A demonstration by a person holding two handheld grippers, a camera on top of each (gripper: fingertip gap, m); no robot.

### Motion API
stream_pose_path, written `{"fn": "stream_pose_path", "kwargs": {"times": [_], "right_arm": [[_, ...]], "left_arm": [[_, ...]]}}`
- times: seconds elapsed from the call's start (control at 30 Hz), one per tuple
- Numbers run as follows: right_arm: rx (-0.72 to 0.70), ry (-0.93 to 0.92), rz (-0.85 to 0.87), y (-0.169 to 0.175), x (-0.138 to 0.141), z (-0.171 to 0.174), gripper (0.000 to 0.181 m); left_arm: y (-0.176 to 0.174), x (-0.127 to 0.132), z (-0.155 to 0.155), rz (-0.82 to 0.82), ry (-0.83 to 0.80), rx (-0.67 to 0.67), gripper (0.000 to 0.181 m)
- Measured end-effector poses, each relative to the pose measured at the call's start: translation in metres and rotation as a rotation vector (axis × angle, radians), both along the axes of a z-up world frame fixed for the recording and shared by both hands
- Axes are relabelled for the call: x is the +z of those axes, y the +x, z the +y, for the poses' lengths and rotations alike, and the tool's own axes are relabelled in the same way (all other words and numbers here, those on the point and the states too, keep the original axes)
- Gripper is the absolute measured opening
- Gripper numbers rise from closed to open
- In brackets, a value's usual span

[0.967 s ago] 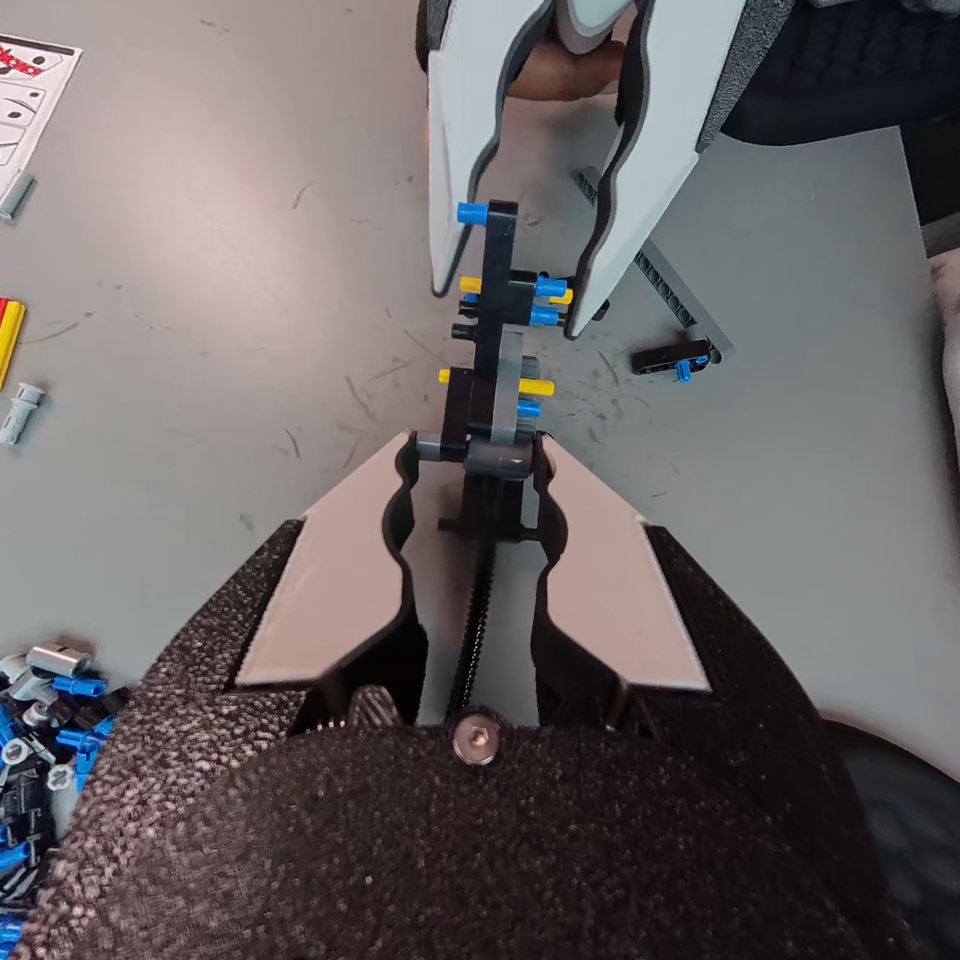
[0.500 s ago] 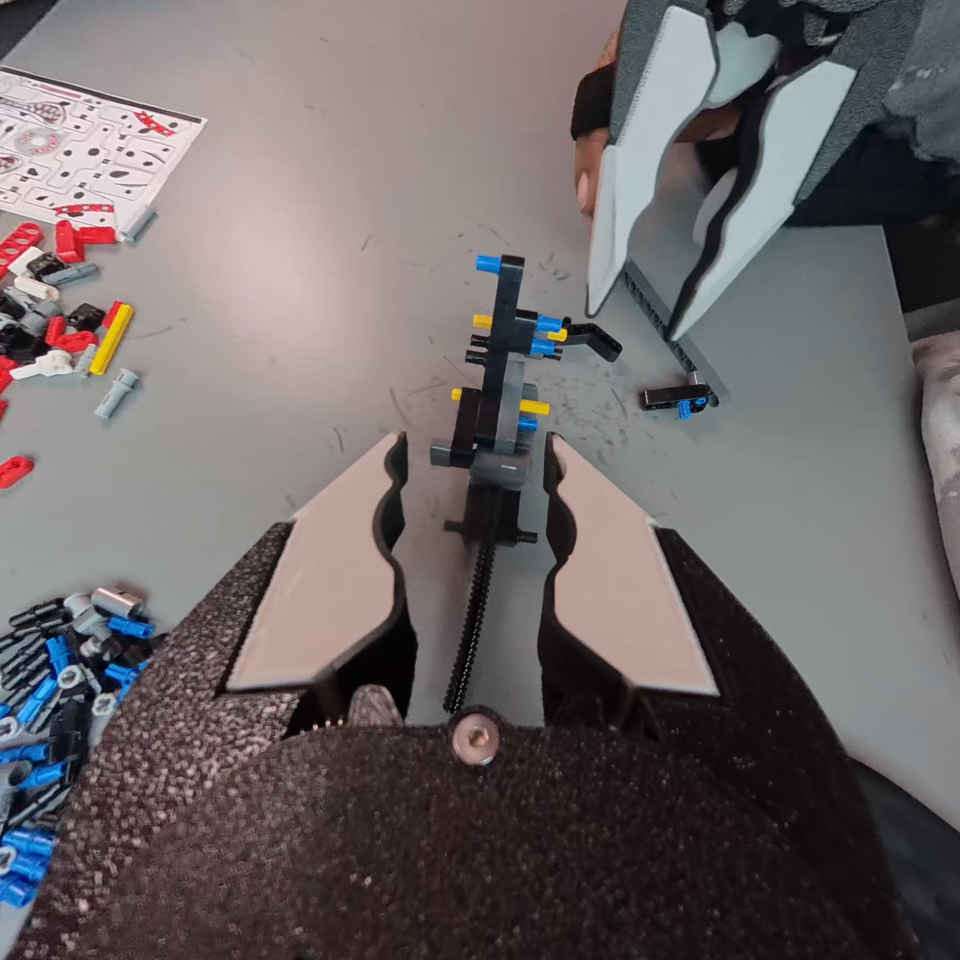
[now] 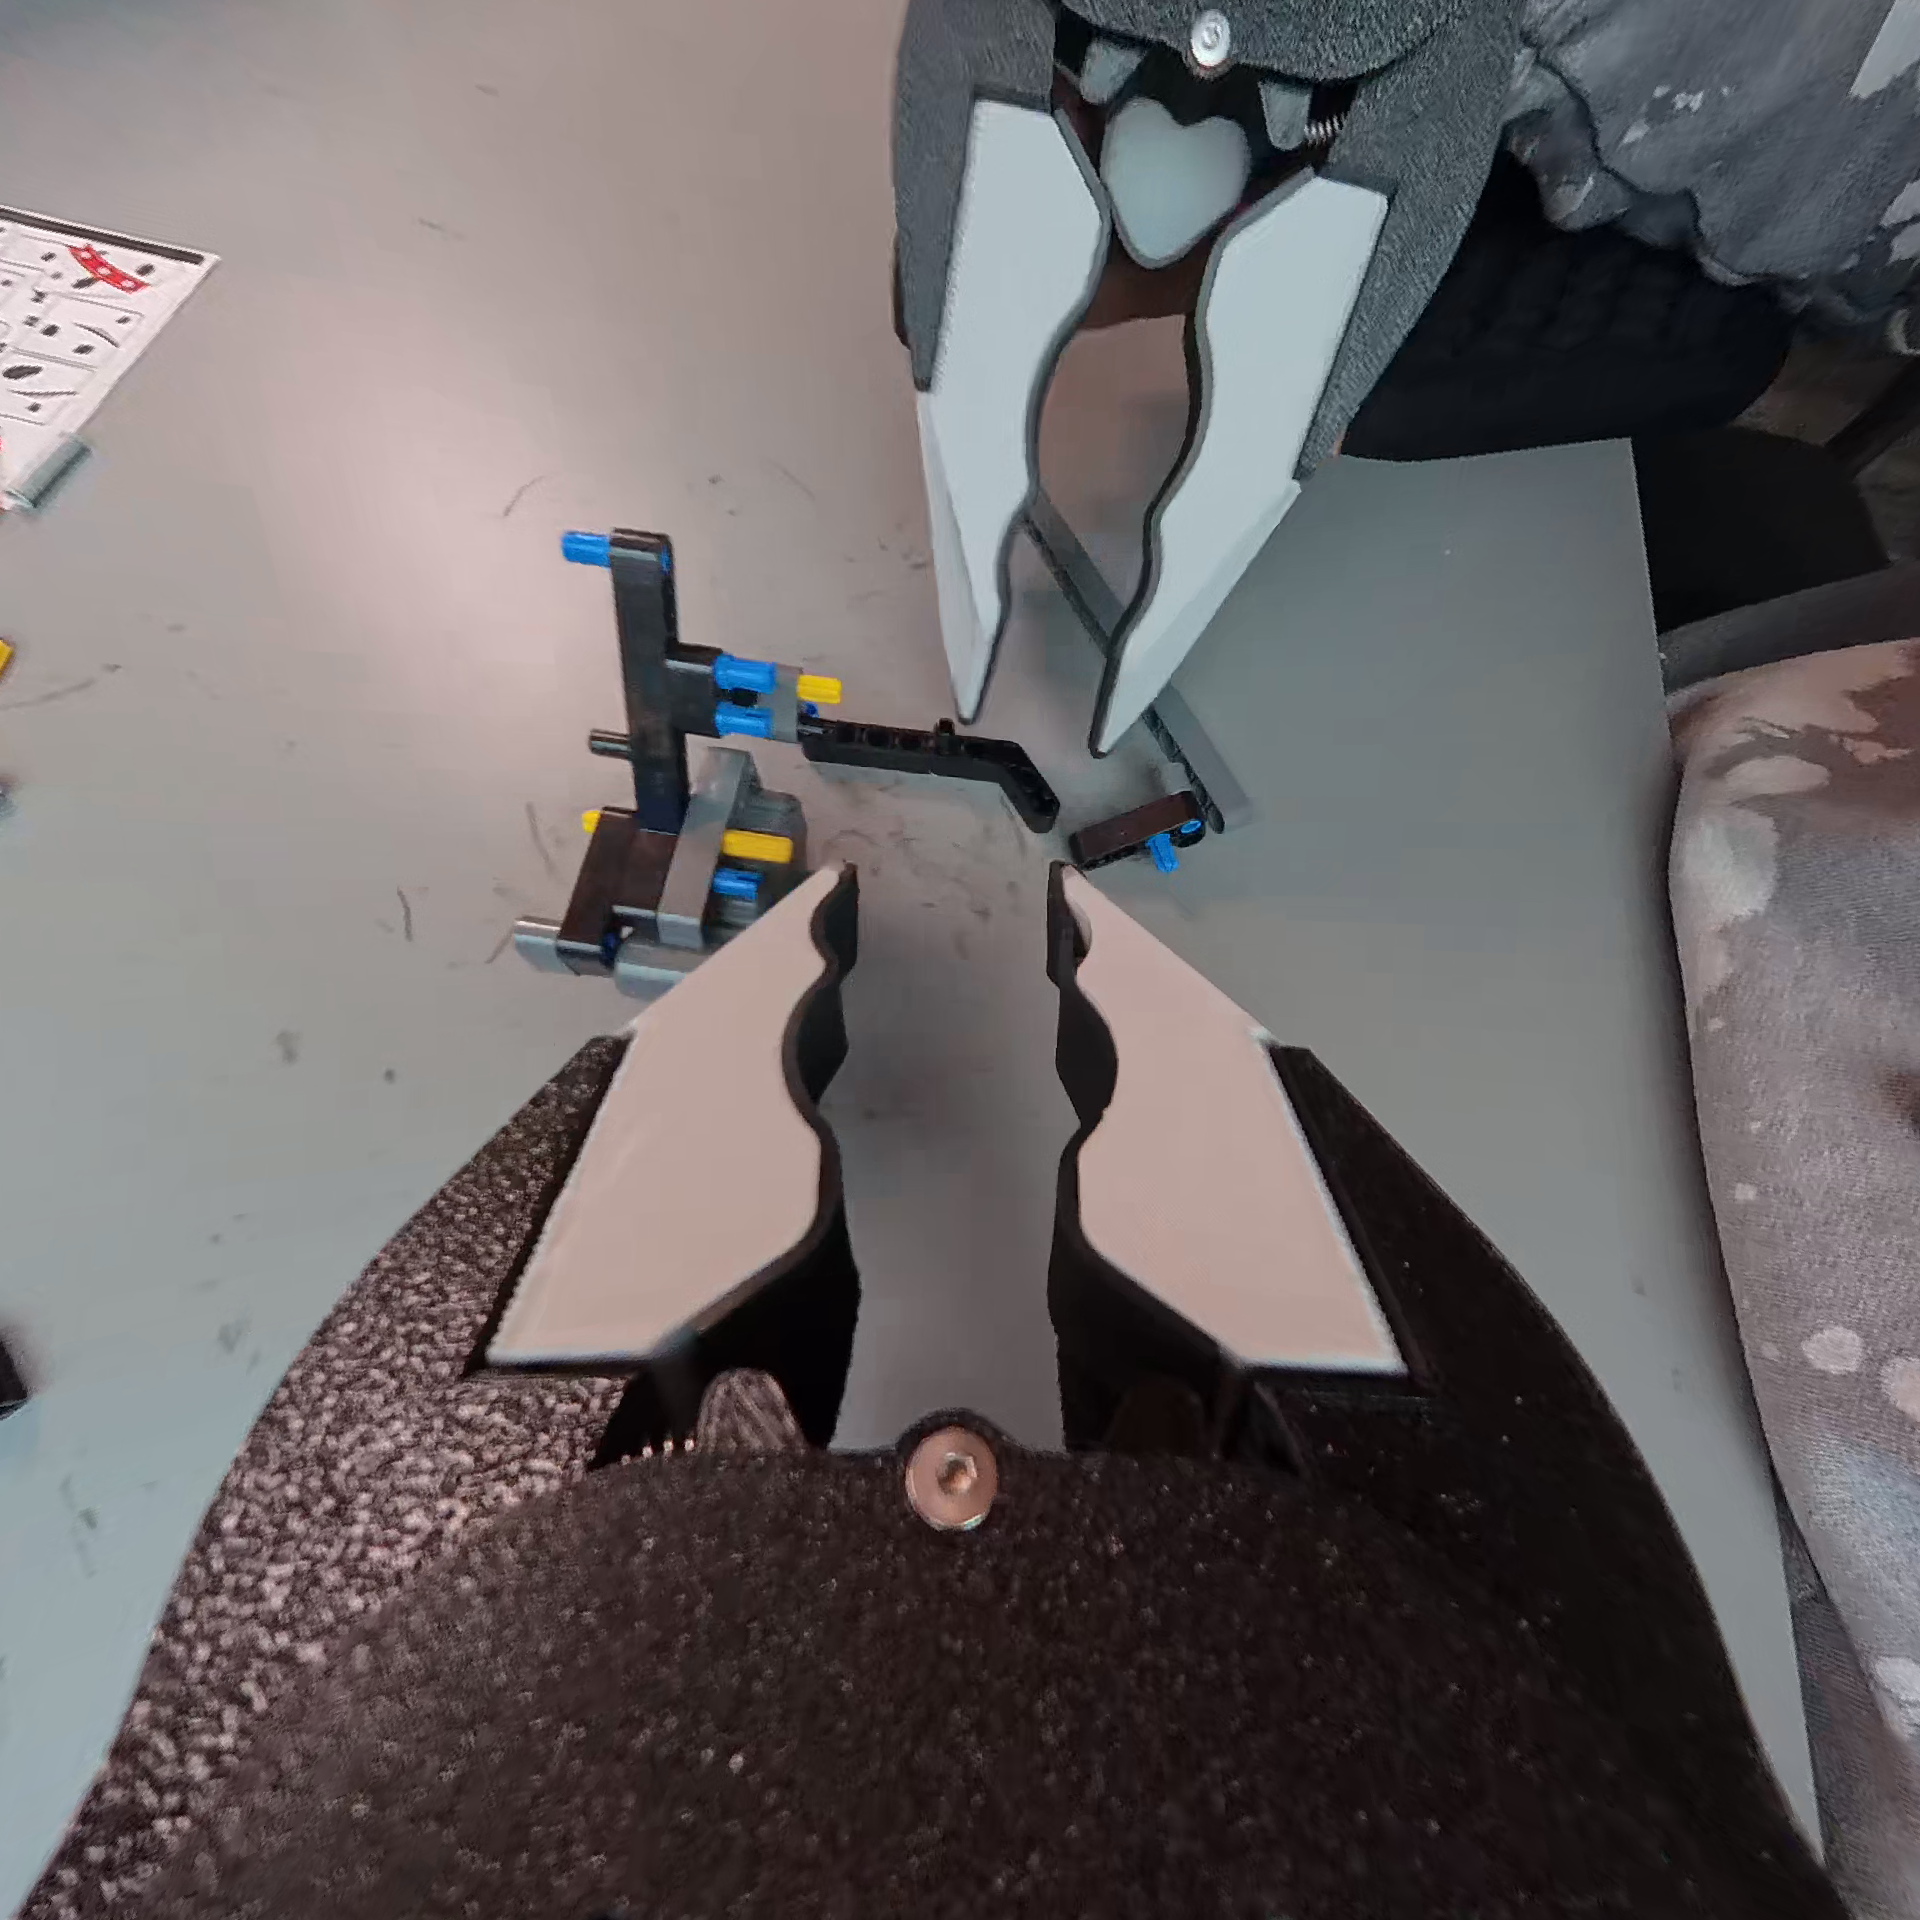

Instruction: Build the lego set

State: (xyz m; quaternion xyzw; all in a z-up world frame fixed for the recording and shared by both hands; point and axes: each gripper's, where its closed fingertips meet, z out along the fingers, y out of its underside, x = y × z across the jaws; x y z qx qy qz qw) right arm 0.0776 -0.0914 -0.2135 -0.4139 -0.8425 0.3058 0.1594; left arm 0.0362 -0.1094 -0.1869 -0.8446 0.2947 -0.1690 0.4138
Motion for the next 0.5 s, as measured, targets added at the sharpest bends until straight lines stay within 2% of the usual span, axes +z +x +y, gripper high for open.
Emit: {"fn": "stream_pose_path", "kwargs": {"times": [0.03, 0.17, 0.23, 0.33, 0.4, 0.5], "right_arm": [[-0.007, 0.023, 0.013, -0.001, 0.002, 0.004, 0.028], [0.007, 0.05, 0.091, -0.009, 0.013, 0.023, 0.04], [0.037, 0.055, 0.105, -0.017, 0.009, 0.032, 0.051], [0.101, -0.064, 0.029, -0.023, -0.002, 0.027, 0.066], [0.113, -0.099, 0.001, -0.027, -0.007, 0.025, 0.064], [0.12, -0.083, -0.03, -0.022, -0.006, 0.02, 0.051]], "left_arm": [[0.005, -0.003, -0.002, -0.001, -0.016, -0.013, 0.035], [0.023, -0.014, -0.005, 0.008, -0.071, -0.043, 0.03], [0.031, -0.016, 0.0, -0.003, -0.101, -0.031, 0.029], [0.04, -0.02, 0.008, -0.032, -0.15, -0.013, 0.029], [0.042, -0.023, 0.01, -0.024, -0.165, -0.001, 0.029], [0.039, -0.032, 0.011, 0.024, -0.174, 0.016, 0.026]]}}
